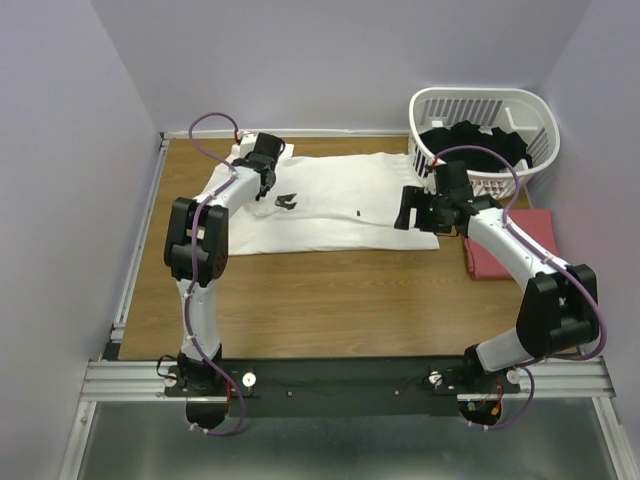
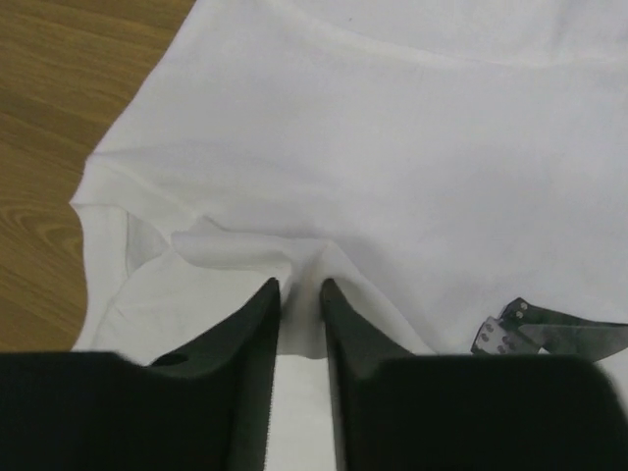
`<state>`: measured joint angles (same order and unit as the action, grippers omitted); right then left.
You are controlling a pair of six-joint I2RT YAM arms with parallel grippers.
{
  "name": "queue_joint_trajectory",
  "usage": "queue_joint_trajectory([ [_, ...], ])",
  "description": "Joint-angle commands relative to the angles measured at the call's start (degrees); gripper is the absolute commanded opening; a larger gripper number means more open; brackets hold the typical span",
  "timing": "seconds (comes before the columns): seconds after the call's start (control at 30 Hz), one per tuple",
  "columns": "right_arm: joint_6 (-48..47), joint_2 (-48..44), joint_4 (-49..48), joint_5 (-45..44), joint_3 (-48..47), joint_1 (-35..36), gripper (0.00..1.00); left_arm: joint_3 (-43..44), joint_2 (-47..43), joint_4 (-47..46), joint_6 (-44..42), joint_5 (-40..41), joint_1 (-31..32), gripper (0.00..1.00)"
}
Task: Fold and stack the t-shirts
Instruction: Fold the tshirt
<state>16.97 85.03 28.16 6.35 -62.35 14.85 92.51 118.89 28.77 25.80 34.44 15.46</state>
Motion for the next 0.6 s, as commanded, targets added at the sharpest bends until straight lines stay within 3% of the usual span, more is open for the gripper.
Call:
queue_joint_trajectory([
  [0.0, -0.97, 1.18, -0.57, 0.16, -1.46, 0.09, 0.89, 0.66, 0.03, -1.44, 0.30, 0.28, -0.52, 0.56],
  [0.1, -1.06, 1.10, -0.65, -0.28, -1.37, 0.09, 0.89, -0.84, -3.82, -1.53, 1.00, -0.24, -1.49, 0.80],
  [0.2, -1.15, 1.54, -0.74, -0.46, -1.37, 0.00, 0.89, -3.47, -9.70, -1.79, 2.05, -1.74, -3.42, 0.85],
  [0.4, 0.16, 3.21, -1.88, -1.25, -0.24, 0.09, 0.87, -15.93, -24.37, -2.40, 5.39, -4.90, -7.45, 0.84],
  [0.47, 1.13, 3.73, -2.49, -3.00, 0.55, 0.09, 0.83, -25.75, -29.47, -4.33, 6.98, -8.22, -9.91, 0.74],
  [0.5, 1.57, 3.91, -2.76, -3.01, 0.56, 0.00, 0.82, -25.80, -30.81, -5.39, 6.98, -8.85, -9.93, 0.74],
  [0.57, 2.18, 4.35, -4.16, -4.85, 1.44, 0.09, 0.78, -31.85, -32.75, -6.80, 7.42, -9.82, -11.85, 0.61],
])
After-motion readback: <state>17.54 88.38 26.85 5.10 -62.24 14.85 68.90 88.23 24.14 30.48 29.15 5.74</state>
